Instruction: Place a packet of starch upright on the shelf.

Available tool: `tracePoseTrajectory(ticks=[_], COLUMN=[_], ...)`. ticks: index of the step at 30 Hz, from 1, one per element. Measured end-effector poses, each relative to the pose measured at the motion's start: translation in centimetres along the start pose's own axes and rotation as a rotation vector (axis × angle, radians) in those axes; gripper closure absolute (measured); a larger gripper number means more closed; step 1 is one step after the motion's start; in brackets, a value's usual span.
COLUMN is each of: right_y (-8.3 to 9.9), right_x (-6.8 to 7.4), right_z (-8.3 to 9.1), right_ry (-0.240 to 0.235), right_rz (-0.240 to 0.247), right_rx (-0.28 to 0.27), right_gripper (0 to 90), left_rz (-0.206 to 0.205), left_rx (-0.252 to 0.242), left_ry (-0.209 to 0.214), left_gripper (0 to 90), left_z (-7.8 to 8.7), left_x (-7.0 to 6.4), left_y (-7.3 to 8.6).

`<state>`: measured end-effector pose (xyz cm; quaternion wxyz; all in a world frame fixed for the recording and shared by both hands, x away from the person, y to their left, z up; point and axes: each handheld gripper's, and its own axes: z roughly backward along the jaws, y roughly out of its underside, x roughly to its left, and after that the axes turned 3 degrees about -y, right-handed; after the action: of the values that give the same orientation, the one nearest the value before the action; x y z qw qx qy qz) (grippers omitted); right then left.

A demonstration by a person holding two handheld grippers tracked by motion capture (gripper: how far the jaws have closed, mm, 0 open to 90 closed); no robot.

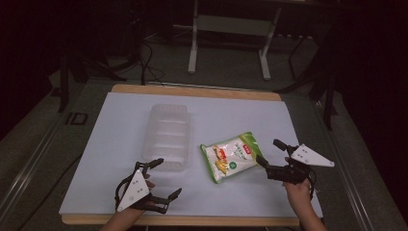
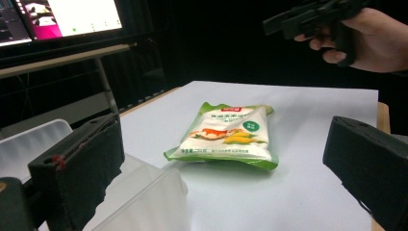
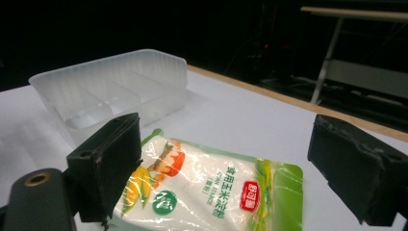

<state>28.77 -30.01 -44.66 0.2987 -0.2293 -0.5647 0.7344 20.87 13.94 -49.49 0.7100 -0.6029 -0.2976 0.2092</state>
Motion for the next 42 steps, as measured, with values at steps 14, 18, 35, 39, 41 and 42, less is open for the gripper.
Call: tracePoseTrajectory(ticks=[14,18,35,39,41,42], right_y=[1.5,2.5,6.8,6.9,6.9,6.9], right_x=[-4.0,-4.7,-5.6,-5.5,-5.5,-5.5], right_z=[-3.4,-4.3,-8.4,-8.7,-8.9,-9.1], right_ry=[-0.020,-0.047,-0.020,-0.027,-0.040,-0.044], right_rz=[-0.095,-0.120,-0.139,-0.149,-0.146,-0.146], right_rx=[0.134,0.167,0.364,0.370,0.384,0.398], right_gripper=[11.2,10.8,14.0,16.9,19.7,21.7], left_rz=[-0.002,0.000,0.001,0.002,0.002,0.001], left_rx=[0.004,0.005,0.005,0.007,0.007,0.010], left_ry=[0.005,0.008,0.015,0.014,0.016,0.017], left_gripper=[0.9,0.9,0.9,0.9,0.9,0.9], left_z=[0.0,-0.1,-0.2,-0.2,-0.2,-0.2], left_x=[0.0,0.0,-0.1,-0.1,-0.2,-0.2], left_y=[0.0,0.0,0.0,0.1,0.1,0.1])
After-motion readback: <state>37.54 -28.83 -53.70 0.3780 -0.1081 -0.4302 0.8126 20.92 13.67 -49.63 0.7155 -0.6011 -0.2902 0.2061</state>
